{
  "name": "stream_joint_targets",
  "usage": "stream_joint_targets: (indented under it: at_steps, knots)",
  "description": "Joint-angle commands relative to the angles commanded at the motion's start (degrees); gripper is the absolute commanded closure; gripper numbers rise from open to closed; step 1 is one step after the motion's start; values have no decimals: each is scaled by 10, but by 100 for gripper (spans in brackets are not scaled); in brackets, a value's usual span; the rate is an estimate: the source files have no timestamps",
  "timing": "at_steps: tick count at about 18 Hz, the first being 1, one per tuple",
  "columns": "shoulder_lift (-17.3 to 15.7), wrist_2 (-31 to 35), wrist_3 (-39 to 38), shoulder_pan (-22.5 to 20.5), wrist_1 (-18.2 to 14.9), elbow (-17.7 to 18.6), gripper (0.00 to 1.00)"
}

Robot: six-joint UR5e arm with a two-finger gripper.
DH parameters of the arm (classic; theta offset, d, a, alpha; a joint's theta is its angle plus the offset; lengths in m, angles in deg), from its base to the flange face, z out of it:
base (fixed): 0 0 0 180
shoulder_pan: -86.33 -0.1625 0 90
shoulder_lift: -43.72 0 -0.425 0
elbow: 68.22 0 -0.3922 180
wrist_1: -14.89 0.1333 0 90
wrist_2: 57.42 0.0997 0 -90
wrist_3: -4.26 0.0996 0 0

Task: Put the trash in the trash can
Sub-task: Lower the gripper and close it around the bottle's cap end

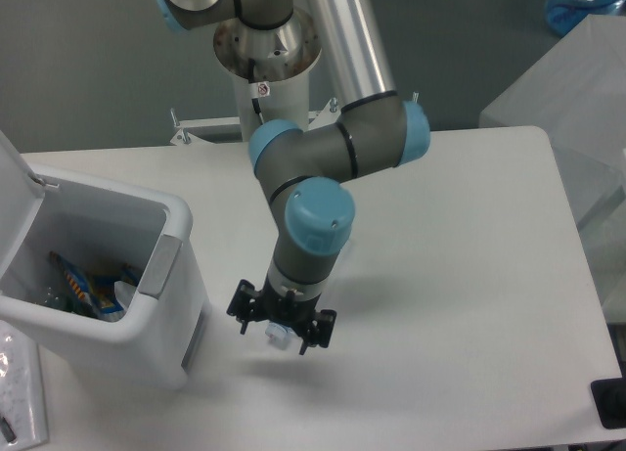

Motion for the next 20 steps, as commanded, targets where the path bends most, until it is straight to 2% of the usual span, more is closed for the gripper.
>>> stream_joint_targets:
  at_steps: [4, 11, 13, 14, 15, 18, 20]
  knots:
    - [12, 21, 24, 3, -33, 0, 0]
    - [36, 68, 26, 11, -36, -3, 0]
    - [41, 84, 26, 12, -36, -4, 5]
    - [43, 90, 26, 17, -37, -4, 10]
    - [43, 91, 26, 17, -37, -5, 21]
    - [42, 91, 27, 17, -40, -8, 65]
    - [40, 91, 26, 17, -40, -10, 85]
